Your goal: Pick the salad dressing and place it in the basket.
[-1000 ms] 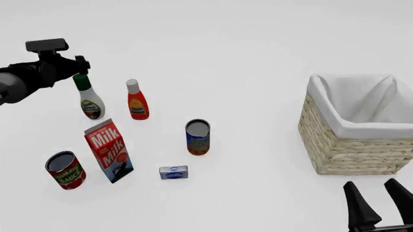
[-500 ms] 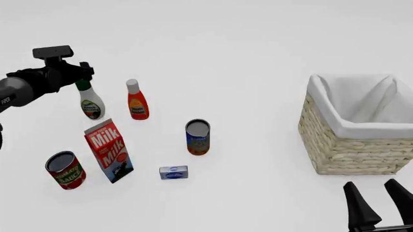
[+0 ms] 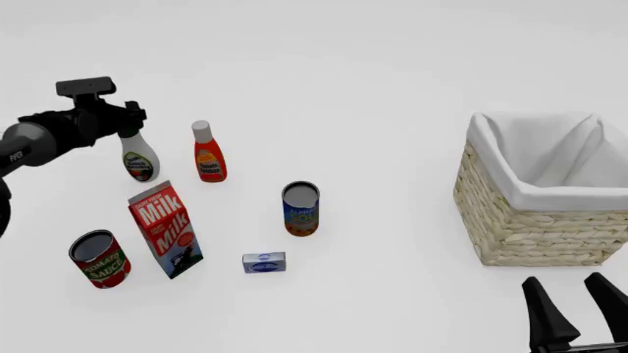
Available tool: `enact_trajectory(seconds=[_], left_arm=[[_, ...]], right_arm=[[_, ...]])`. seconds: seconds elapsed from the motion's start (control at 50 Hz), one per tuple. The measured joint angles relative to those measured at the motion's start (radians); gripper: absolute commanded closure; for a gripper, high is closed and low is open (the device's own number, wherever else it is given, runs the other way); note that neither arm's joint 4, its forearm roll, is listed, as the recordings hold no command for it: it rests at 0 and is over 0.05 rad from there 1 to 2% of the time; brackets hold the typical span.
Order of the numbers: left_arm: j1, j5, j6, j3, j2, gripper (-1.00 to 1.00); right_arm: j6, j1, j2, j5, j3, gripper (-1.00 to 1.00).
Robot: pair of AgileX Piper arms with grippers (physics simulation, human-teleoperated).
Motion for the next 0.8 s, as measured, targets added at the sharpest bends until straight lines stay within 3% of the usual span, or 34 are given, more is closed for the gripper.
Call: enact_trajectory(seconds=[0.58,0.6,0.8], left_arm=[[-0.002,-0.013,-0.001,0.004,0.032,-1.00],[-0.002,-0.014,-0.001,0.005,0.031,1.00],[0.010,-0.036,-0.002,0.028,0.009,1.00]], right_arm=[[0.000,0.002,0.008,-0.004,-0.001,-1.00],[0.000,0.002,0.009,-0.005,-0.001,-1.00],[0.000,0.005,0.015,-0.010,-0.001,-1.00]])
